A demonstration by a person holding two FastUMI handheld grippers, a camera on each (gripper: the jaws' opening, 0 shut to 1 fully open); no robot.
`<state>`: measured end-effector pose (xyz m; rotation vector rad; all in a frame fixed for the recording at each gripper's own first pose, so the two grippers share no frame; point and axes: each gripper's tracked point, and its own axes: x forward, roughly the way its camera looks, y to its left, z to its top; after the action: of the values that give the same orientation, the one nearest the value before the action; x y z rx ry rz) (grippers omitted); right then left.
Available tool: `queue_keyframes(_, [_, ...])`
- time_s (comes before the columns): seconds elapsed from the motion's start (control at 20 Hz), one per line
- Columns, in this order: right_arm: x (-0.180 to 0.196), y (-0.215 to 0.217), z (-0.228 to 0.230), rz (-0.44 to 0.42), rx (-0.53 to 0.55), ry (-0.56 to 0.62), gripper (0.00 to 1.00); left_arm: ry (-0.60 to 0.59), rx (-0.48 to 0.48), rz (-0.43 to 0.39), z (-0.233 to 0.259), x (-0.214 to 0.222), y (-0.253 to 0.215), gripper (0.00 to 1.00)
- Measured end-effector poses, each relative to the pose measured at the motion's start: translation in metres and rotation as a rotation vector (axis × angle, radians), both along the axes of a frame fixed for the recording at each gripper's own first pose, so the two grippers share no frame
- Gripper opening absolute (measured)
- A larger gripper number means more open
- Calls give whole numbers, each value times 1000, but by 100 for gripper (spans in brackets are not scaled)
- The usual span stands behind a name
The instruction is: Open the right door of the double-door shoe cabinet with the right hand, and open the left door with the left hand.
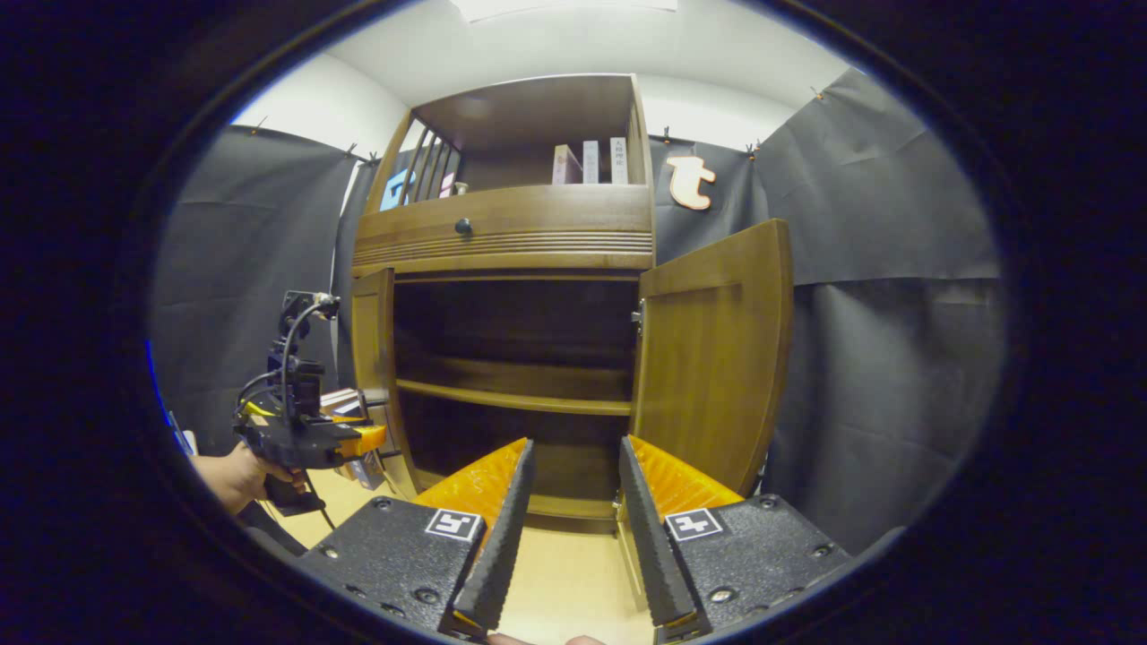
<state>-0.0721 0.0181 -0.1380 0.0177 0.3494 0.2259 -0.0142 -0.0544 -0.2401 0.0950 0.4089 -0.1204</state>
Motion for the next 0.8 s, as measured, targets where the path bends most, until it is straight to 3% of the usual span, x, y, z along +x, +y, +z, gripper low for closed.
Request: queue_keyframes(0.8, [21, 35, -14, 82, 33, 17, 63, -19, 32, 142, 13, -52, 65, 19])
